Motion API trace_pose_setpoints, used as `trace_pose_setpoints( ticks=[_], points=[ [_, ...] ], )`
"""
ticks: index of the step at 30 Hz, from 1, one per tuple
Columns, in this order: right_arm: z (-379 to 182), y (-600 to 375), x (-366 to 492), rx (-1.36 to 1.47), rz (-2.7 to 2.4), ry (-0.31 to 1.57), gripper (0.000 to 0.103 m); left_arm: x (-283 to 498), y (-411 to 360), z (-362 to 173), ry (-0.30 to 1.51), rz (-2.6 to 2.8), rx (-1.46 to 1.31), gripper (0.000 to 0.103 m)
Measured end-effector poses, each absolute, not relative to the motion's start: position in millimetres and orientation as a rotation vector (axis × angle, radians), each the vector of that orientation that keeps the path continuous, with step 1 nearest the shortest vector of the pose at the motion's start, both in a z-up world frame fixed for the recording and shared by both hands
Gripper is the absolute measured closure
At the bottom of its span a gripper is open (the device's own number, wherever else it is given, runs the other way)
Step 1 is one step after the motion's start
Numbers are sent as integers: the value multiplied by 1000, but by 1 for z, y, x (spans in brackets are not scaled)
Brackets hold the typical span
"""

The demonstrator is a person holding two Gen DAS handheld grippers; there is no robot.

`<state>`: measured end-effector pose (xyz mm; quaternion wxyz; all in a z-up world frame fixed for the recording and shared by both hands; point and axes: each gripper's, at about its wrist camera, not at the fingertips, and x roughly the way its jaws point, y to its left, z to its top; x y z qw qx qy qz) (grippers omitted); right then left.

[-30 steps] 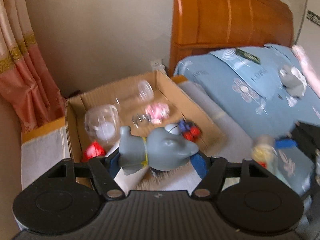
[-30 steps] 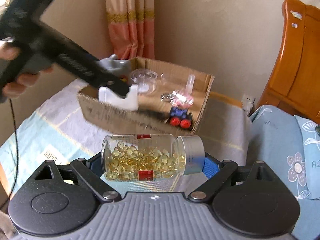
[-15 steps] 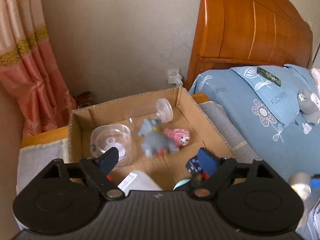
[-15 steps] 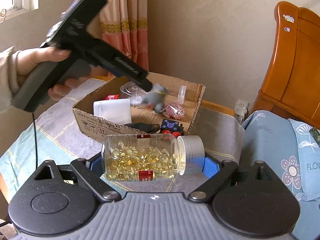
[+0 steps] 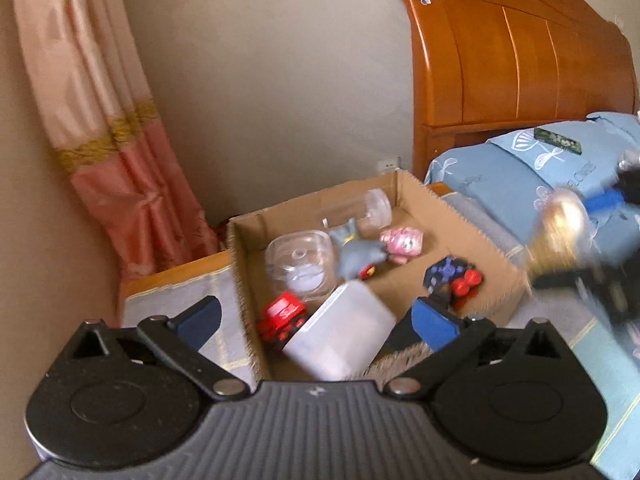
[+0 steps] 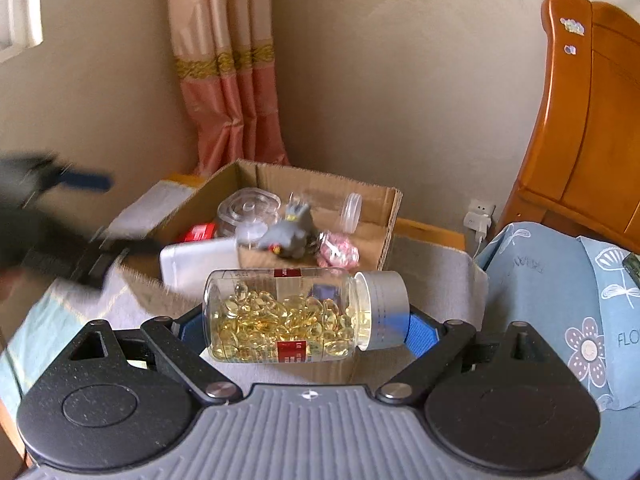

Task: Organize rigid objects
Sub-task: 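Lower the capsule bottle into the box and open the right gripper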

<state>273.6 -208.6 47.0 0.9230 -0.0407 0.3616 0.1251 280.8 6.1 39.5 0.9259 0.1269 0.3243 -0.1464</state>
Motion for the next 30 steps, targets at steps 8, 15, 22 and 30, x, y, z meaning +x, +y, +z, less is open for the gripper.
trace_pose_setpoints(
  ticks=[8, 15, 22, 30],
  points=[
    [52, -193, 328, -82, 245, 785, 7, 231, 33, 38, 623, -275, 220, 2],
    [42, -169, 366, -115, 249, 851, 7, 210, 45, 35, 602, -217, 174, 2],
    [32, -160, 384, -116, 238, 866, 0, 196, 47, 29, 587, -177, 149, 2],
    [40, -153, 368, -137, 228, 866, 0, 191, 50, 32, 563, -161, 122, 2]
  ],
)
